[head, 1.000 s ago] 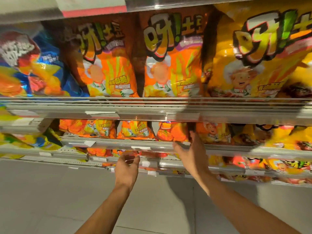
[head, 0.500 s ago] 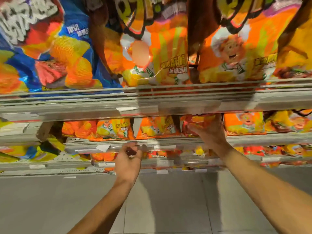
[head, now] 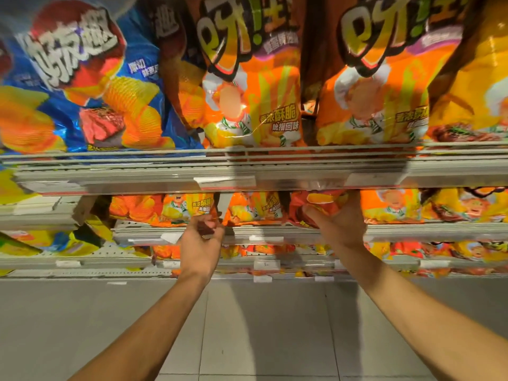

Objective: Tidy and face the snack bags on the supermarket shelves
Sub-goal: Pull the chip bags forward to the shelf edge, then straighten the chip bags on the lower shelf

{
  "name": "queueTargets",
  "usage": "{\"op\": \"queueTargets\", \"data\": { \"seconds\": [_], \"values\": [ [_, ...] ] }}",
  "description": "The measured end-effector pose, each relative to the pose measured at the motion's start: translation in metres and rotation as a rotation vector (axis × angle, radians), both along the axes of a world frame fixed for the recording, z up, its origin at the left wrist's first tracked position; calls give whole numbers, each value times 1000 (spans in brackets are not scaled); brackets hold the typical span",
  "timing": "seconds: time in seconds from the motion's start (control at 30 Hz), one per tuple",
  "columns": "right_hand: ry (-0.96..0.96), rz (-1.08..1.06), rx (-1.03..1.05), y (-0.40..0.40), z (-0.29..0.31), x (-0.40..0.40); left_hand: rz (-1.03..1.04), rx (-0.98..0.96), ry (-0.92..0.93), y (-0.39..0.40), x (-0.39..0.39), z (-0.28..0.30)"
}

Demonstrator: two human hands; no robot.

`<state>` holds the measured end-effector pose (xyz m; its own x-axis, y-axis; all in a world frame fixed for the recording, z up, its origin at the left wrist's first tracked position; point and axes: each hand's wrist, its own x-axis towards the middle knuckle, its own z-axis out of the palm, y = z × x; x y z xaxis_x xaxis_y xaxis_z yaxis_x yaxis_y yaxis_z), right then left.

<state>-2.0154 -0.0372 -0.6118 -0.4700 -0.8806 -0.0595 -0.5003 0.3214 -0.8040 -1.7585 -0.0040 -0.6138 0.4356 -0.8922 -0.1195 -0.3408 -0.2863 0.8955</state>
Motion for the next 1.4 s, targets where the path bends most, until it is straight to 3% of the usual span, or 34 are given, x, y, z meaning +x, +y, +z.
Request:
{"op": "queueTargets", "data": {
  "seconds": [0.33, 0.57, 0.77, 1.17, 1.4],
  "values": [
    [-40, -63, 22, 65, -9, 17, 54, 31, -251, -27, 64, 3],
    [-53, -56, 91, 92, -20, 37, -109, 292, -383, -76, 66, 2],
    [-43, -49, 142, 103, -22, 53, -187, 326, -471, -88, 66, -2],
    [-59, -27, 211, 119, -9, 72, -44, 272, -329, -81, 65, 23],
    [-53, 0, 214, 119, -1, 74, -118, 355, -163, -74, 65, 34]
  ]
}}
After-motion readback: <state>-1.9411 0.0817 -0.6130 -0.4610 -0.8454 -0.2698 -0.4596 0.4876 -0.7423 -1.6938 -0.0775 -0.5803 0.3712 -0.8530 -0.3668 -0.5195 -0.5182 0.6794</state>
